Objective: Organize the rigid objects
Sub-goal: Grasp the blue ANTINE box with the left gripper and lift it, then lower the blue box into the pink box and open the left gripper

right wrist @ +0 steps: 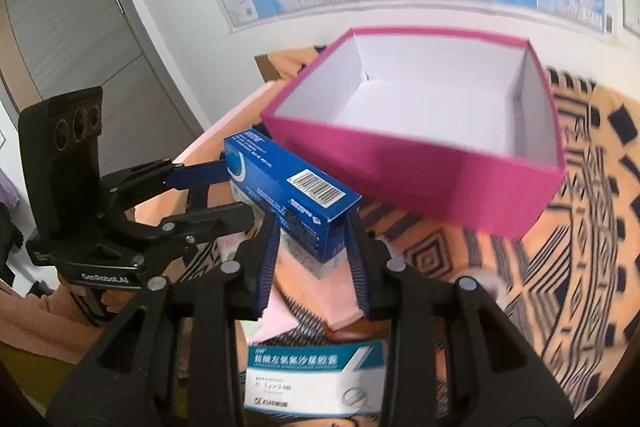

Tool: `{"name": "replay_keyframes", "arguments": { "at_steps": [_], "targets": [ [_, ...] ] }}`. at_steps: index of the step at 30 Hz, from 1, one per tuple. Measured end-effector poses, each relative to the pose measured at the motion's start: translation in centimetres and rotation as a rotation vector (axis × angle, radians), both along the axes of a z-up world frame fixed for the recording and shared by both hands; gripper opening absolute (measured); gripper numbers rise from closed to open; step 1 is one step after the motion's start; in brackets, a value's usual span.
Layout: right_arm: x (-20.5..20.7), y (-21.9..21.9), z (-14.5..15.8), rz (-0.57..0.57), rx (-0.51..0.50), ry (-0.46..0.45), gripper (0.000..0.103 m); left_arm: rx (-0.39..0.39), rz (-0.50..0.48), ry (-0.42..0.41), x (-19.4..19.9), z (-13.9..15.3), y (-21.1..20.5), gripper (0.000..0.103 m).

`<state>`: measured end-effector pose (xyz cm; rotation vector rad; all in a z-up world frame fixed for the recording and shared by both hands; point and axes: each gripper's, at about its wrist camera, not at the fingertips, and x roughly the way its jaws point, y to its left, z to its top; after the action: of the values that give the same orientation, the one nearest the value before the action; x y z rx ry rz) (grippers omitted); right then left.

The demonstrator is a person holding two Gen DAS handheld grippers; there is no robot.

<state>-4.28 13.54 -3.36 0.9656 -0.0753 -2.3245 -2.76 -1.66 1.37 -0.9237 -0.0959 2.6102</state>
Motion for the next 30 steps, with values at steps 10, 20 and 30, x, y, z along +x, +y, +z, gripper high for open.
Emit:
{"name": "replay_keyframes", "arguments": {
  "at_steps": [10,20,30],
  "targets": [
    [-4.0,0.5,2.8,0.016,-0.012,0.063,0.037,0.013,0.033,0.024,-3.3,1.9,-0.6,0.068],
    [-9.9,0.4,2.6,0.011,-0.005,0.019,0.037,0.004,0.093,-0.019,-7.8,2.0,-1.4,0.068],
    [-14.9,0.2,-0.3,0.004,-0.032,-0.116,0.037,0.006,0.140,-0.117,-10.9,-0.4,-2.1,0.068]
  ]
}}
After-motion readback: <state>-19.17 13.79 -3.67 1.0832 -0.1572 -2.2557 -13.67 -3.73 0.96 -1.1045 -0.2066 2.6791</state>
